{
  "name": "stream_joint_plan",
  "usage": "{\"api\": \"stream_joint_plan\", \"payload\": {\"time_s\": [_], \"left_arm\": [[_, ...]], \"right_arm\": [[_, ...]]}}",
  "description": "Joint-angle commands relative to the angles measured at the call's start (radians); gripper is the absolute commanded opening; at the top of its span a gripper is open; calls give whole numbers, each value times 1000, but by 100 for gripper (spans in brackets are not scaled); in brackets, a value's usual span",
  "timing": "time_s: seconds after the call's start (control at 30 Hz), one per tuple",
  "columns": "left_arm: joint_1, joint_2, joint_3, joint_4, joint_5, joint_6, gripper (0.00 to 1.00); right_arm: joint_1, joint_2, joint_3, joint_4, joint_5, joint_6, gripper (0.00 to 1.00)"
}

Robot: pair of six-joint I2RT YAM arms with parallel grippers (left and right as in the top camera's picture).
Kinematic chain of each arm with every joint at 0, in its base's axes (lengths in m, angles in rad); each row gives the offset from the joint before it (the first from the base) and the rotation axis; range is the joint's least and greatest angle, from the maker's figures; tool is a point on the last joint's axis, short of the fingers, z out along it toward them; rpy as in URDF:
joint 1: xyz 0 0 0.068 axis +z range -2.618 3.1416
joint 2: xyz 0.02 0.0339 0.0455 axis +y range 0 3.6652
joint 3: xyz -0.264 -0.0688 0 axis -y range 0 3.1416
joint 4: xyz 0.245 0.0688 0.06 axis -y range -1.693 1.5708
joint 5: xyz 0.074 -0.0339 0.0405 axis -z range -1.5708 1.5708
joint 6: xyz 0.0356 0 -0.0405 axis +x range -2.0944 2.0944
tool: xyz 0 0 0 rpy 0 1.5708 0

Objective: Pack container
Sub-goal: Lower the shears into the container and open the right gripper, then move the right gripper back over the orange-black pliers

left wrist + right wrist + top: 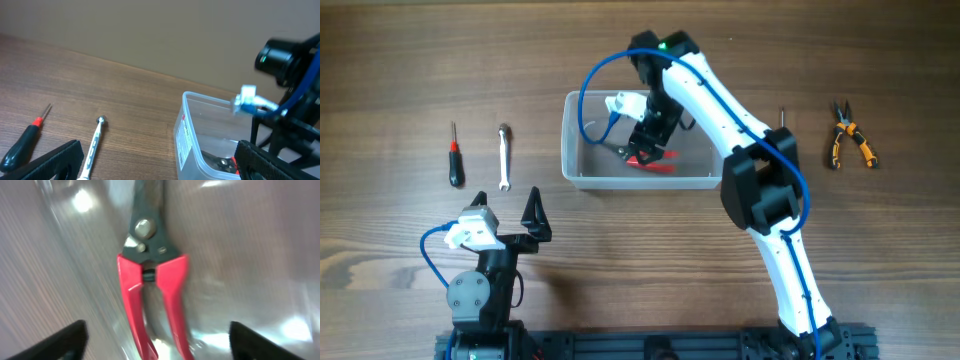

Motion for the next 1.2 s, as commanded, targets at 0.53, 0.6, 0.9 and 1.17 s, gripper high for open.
{"api": "stream_joint_plan", "payload": {"time_s": [0.53,0.6,0.9,1.17], "left_arm": [[6,-6,-5,-5,-2,-10,100],[6,-6,-5,-5,-2,-10,100],[6,-6,-5,-5,-2,-10,100],[6,-6,-5,-5,-2,-10,100]], "right_arm": [[-330,-538,248,-140,311,465,100],[-392,-541,227,-140,312,496,100],[-687,-537,-25,-96,306,511,100],[-904,-535,-276,93,75,220,100]]}}
